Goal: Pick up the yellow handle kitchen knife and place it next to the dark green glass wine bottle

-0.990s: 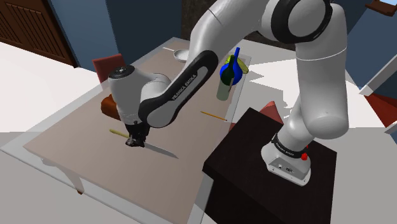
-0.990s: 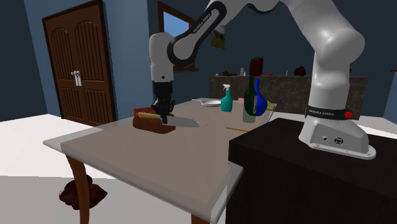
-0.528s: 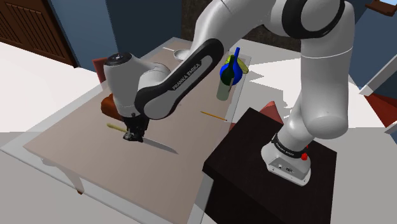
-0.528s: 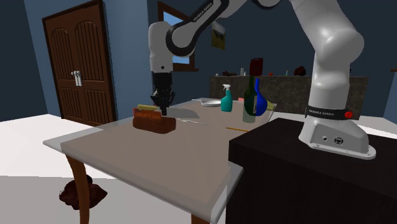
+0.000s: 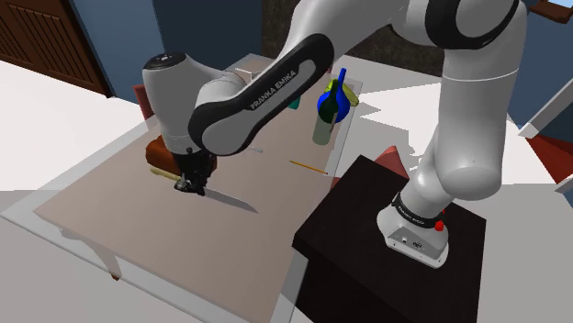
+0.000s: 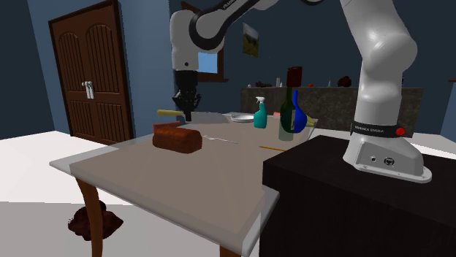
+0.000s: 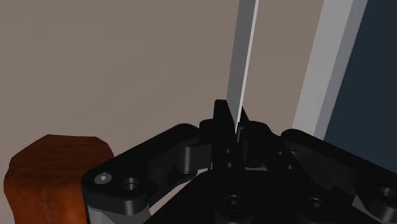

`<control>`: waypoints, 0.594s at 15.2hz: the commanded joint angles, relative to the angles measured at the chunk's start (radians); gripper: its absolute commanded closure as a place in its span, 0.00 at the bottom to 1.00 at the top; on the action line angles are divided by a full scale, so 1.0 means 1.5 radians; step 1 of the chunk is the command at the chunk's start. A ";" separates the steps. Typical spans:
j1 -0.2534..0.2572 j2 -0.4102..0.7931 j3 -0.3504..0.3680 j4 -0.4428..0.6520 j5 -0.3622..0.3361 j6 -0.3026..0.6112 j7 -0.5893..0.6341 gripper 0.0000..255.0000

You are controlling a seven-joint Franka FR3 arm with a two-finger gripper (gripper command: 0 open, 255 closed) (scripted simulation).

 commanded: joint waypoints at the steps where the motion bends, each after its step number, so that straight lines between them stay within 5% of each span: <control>1: -0.001 -0.011 0.004 0.006 0.007 -0.016 -0.003 1.00; 9: -0.009 -0.049 0.015 0.029 0.030 -0.074 -0.017 1.00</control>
